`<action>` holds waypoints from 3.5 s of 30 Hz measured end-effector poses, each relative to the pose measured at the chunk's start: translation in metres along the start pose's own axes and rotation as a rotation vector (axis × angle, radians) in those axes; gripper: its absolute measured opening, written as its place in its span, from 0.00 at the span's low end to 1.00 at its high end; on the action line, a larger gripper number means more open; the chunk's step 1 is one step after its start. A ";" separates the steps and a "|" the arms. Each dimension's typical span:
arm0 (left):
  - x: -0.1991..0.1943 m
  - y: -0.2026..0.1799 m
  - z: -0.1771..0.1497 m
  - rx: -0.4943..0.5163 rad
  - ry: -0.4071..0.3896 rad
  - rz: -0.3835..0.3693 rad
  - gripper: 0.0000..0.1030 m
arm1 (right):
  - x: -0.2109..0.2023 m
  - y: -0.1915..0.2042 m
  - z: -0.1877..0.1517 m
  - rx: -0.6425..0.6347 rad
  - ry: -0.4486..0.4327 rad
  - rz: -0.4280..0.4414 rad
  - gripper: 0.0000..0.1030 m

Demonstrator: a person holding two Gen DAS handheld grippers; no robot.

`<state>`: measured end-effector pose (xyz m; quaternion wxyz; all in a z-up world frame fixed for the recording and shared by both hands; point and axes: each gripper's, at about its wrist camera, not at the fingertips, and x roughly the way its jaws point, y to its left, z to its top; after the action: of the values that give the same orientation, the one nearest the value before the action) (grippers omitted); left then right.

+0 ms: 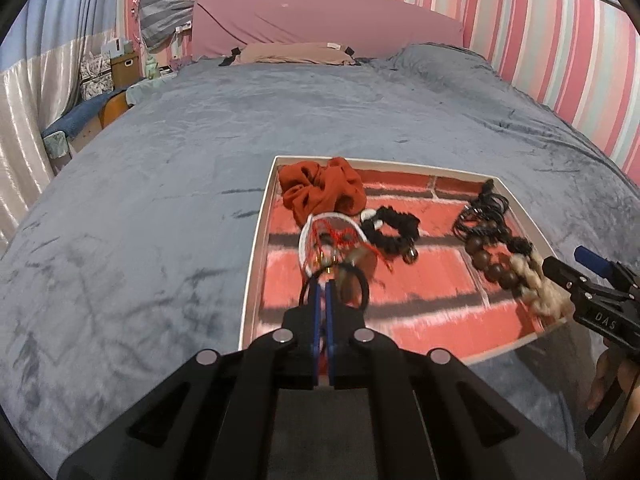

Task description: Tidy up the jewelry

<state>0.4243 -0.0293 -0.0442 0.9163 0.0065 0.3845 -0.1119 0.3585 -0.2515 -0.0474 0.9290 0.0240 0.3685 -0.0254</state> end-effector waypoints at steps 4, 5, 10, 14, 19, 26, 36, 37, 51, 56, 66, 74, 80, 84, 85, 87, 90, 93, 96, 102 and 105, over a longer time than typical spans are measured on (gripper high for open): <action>-0.022 0.000 -0.017 -0.005 0.005 0.009 0.03 | -0.030 0.006 -0.015 -0.007 -0.023 0.008 0.89; -0.028 -0.001 -0.023 -0.009 0.004 0.011 0.03 | -0.040 0.009 -0.020 -0.014 -0.030 0.008 0.89; -0.064 -0.003 -0.054 -0.035 0.002 0.009 0.03 | -0.085 0.014 -0.045 -0.018 -0.058 0.026 0.89; -0.092 -0.007 -0.085 -0.044 -0.002 0.030 0.04 | -0.126 0.017 -0.072 -0.027 -0.082 0.051 0.89; -0.151 -0.013 -0.130 -0.052 -0.142 0.143 0.89 | -0.170 0.020 -0.103 -0.060 -0.112 0.065 0.89; -0.225 -0.034 -0.163 -0.025 -0.179 0.138 0.92 | -0.227 0.020 -0.124 -0.067 -0.154 0.071 0.89; -0.305 -0.062 -0.168 -0.022 -0.255 0.109 0.96 | -0.314 0.017 -0.130 -0.048 -0.259 0.036 0.96; -0.311 -0.065 -0.168 -0.020 -0.263 0.109 0.96 | -0.319 0.015 -0.130 -0.044 -0.261 0.032 0.96; -0.335 -0.090 -0.173 0.037 -0.351 0.171 0.96 | -0.341 0.010 -0.154 -0.029 -0.294 -0.064 0.96; -0.333 -0.088 -0.174 0.037 -0.351 0.172 0.96 | -0.338 0.013 -0.155 -0.026 -0.291 -0.070 0.96; -0.321 -0.073 -0.173 -0.018 -0.319 0.167 0.96 | -0.335 0.018 -0.153 -0.026 -0.285 -0.080 0.96; -0.318 -0.072 -0.173 -0.014 -0.321 0.172 0.96 | -0.333 0.020 -0.153 -0.026 -0.282 -0.080 0.96; -0.317 -0.069 -0.173 -0.022 -0.311 0.170 0.96 | -0.331 0.022 -0.153 -0.027 -0.283 -0.082 0.96; -0.317 -0.068 -0.175 -0.025 -0.310 0.173 0.96 | -0.329 0.024 -0.154 -0.029 -0.284 -0.086 0.96; -0.316 -0.068 -0.175 -0.020 -0.307 0.173 0.96 | -0.329 0.023 -0.154 -0.028 -0.283 -0.086 0.96; -0.316 -0.069 -0.175 -0.015 -0.303 0.174 0.96 | -0.329 0.024 -0.154 -0.026 -0.284 -0.083 0.96; -0.316 -0.070 -0.175 -0.012 -0.300 0.155 0.96 | -0.328 0.024 -0.154 -0.029 -0.285 -0.086 0.96; -0.317 -0.071 -0.176 -0.006 -0.306 0.164 0.96 | -0.328 0.024 -0.154 -0.030 -0.282 -0.087 0.96; -0.316 -0.073 -0.176 0.006 -0.299 0.172 0.96 | -0.328 0.024 -0.155 -0.028 -0.285 -0.088 0.96; -0.315 -0.072 -0.175 0.007 -0.295 0.178 0.96 | -0.326 0.024 -0.155 -0.027 -0.283 -0.089 0.96; -0.314 -0.073 -0.176 0.014 -0.294 0.185 0.96 | -0.326 0.024 -0.155 -0.030 -0.284 -0.092 0.96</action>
<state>0.0717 -0.0204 0.0591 0.9690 0.0321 0.2431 -0.0293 0.0171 -0.2079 0.0637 0.9699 -0.0106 0.2343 -0.0657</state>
